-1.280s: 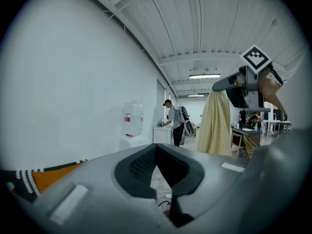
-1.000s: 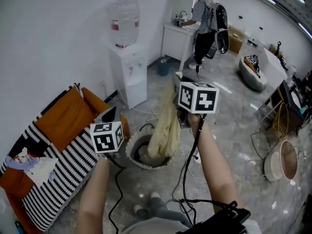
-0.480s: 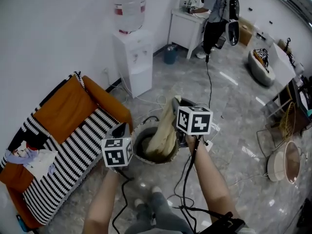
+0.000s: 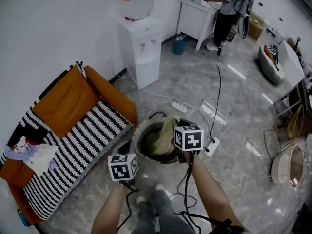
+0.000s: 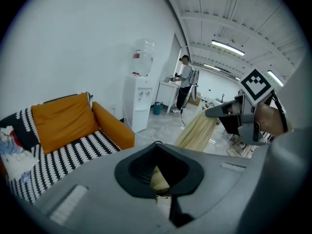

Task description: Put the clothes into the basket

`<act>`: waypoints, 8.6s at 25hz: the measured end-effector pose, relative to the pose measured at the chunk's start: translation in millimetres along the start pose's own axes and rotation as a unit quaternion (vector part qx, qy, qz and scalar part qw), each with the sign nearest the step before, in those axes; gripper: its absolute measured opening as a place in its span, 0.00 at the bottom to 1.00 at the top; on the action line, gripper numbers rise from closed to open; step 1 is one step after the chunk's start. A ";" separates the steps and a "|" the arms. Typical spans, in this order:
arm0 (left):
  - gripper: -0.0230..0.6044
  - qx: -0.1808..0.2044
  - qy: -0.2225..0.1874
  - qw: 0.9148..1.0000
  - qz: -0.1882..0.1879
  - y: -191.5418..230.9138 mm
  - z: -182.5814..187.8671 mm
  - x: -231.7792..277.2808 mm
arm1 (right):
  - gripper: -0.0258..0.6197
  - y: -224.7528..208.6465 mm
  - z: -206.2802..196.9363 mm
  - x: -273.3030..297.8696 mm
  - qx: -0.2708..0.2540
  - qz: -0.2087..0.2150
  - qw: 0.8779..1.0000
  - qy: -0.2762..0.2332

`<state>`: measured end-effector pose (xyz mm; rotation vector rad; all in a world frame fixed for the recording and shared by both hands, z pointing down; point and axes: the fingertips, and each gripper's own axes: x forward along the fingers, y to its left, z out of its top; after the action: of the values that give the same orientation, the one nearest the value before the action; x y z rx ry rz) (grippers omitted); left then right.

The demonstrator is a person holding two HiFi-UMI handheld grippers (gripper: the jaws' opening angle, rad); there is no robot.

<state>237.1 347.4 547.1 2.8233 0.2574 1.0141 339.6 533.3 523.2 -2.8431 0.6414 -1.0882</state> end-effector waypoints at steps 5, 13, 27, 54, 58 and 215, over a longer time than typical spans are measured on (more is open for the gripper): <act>0.05 -0.029 0.002 0.999 0.016 18.3 -6.7 22.4 | 0.09 0.6 -32.3 36.9 0.009 0.008 0.999 0.035; 0.05 -0.065 0.037 0.996 0.039 43.9 -43.1 54.3 | 0.09 4.4 -69.1 87.6 0.022 0.026 0.996 0.082; 0.05 -0.107 0.068 0.990 0.066 61.5 -85.4 60.2 | 0.23 -9.3 -119.5 105.6 0.016 0.012 0.989 0.145; 0.05 -0.211 -0.073 0.944 0.241 217.0 -50.4 -155.1 | 0.23 272.6 -19.4 63.6 -0.144 0.195 0.968 0.063; 0.05 -0.238 -0.092 0.925 0.282 280.3 -67.5 -212.3 | 0.23 364.4 -11.6 61.8 -0.174 0.231 0.956 0.052; 0.05 -0.407 -0.122 0.727 0.540 788.6 -217.1 -496.5 | 0.06 1118.6 -57.6 264.1 -0.342 0.591 0.725 0.090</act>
<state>-187.7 -510.0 548.1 2.0084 -1.5948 0.5425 69.9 -585.4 541.4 -1.7440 2.7491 -0.8702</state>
